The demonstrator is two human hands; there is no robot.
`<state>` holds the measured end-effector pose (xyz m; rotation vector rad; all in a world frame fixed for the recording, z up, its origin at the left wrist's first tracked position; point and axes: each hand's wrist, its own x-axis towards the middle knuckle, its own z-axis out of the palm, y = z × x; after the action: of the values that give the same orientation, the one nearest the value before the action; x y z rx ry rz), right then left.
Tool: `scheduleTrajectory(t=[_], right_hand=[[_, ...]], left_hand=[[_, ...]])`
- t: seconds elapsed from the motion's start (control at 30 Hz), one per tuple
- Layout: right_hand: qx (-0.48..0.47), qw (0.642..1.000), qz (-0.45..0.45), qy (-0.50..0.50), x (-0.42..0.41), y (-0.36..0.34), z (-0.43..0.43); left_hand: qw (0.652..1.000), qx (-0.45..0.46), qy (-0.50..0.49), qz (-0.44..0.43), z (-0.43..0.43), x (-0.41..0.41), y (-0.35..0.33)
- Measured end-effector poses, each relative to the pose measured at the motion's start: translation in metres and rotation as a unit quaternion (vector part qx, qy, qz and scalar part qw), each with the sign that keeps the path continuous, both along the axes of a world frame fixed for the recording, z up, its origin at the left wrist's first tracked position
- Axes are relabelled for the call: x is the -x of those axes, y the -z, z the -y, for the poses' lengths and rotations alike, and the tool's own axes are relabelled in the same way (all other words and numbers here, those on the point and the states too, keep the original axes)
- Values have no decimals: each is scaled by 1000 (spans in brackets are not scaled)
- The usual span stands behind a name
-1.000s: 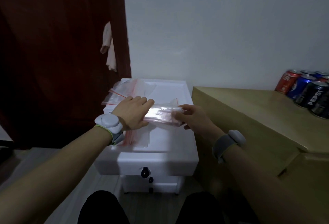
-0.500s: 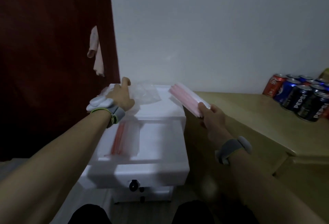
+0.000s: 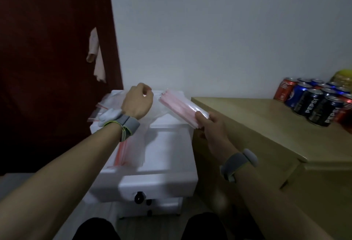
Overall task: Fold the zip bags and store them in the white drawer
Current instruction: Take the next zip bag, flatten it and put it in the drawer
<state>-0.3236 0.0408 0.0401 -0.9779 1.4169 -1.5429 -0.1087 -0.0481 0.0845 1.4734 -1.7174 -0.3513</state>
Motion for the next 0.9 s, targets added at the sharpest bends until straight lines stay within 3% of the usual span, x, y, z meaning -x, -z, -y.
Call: scheduleTrajectory(t=[0.07,0.2,0.5,0.6,0.7,0.8,0.9], right_hand=[[7,999,1,-43,-11,-1,-2],[-12,990,-14,-143,-37,-6,-7],[-150,922,-66,-350,-82,-13,-14],[-152,909,-129,-366,-98,-6,-14],[-175,889,-192,-376,-101,1,-12],[-219,870,-270,-350,-97,6,-7],[-256,854,-338,-301,-96,17,4]], left_hand=[[991,-69,26,-115,-14,-3,-9],[945,-199,109,-236,-28,-17,-12],[933,-250,130,-225,-55,-79,13],[939,-264,112,-188,-63,-91,31],[960,-259,93,-50,-72,-102,42],[980,-160,29,111,-79,-118,55],[968,-38,-43,246,-78,-133,72]])
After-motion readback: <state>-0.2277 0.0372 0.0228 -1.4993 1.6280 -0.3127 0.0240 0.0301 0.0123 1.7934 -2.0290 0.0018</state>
